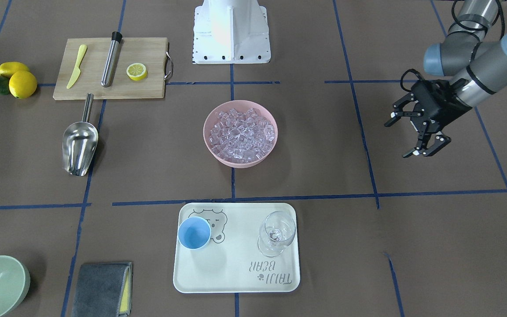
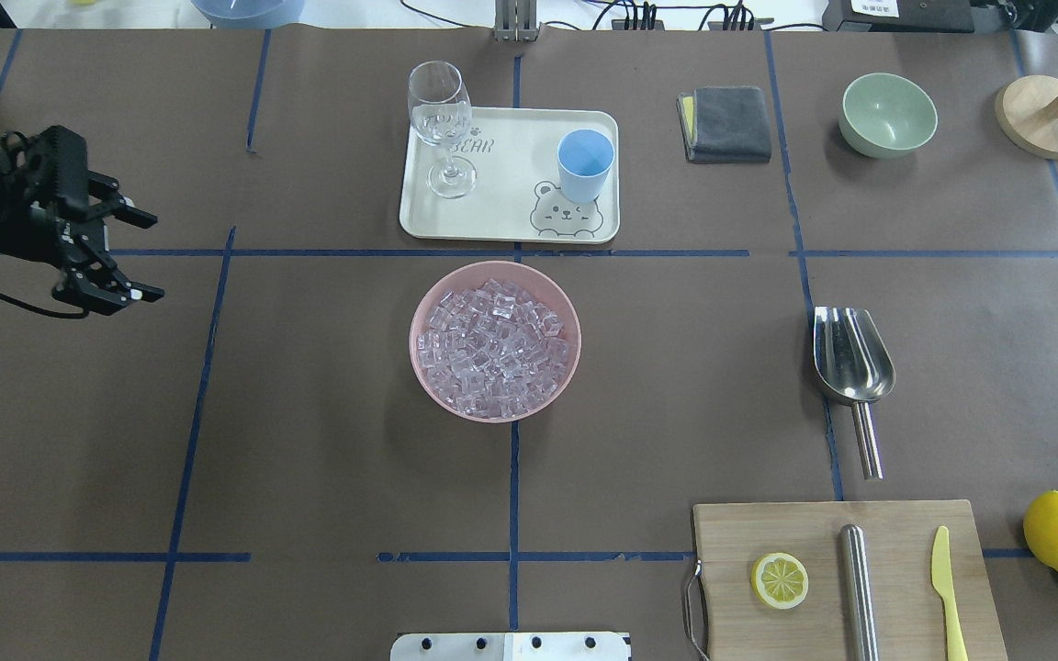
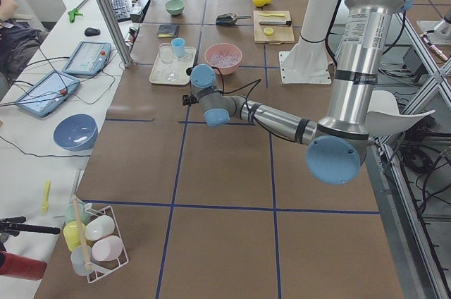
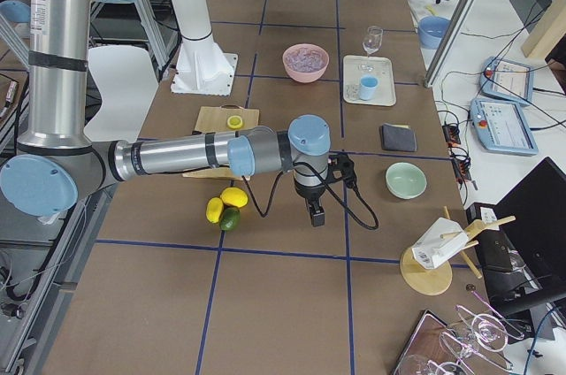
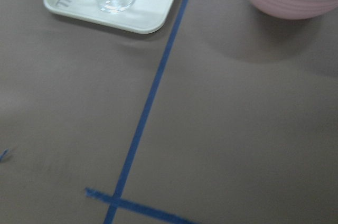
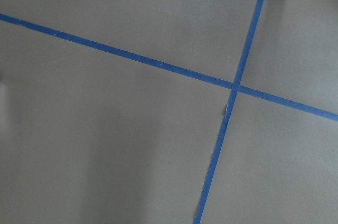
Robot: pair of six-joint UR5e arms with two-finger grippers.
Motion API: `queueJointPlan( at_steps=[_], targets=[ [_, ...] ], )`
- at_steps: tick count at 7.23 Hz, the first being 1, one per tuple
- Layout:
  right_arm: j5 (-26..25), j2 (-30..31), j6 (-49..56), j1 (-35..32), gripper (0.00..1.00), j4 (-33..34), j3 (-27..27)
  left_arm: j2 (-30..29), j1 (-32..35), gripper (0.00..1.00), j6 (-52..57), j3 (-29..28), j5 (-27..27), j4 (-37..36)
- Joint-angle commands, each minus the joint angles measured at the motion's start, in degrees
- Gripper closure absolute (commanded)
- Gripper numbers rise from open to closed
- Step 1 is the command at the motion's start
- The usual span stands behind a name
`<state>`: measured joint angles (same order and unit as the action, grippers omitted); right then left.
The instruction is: Put ice in cup with scoop
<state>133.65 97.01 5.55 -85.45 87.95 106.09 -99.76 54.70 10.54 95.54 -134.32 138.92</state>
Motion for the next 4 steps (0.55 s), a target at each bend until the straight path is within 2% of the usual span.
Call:
queueJointPlan(
  at_steps=[1, 2, 3, 4],
  targets=[
    [0.04, -0.07, -0.01, 1.51, 0.00, -0.32, -0.01, -5.41, -8.43, 0.00, -1.84, -2.35, 0.54, 0.82],
    [0.21, -0.07, -0.01, 1.60, 0.00, -0.32, 0.08, -7.80, -11.07, 0.00, -1.84, -6.11, 3.24, 6.22],
    [0.38, -0.07, -0.01, 1.60, 0.00, -0.32, 0.08, -7.99, -14.93, 0.00, -2.36, -9.98, 7.10, 15.84],
    [0.39, -0.07, -0.01, 1.60, 0.00, -0.32, 0.08, -8.87, -18.71, 0.00, -4.89, -12.19, 10.53, 20.98]
  ],
)
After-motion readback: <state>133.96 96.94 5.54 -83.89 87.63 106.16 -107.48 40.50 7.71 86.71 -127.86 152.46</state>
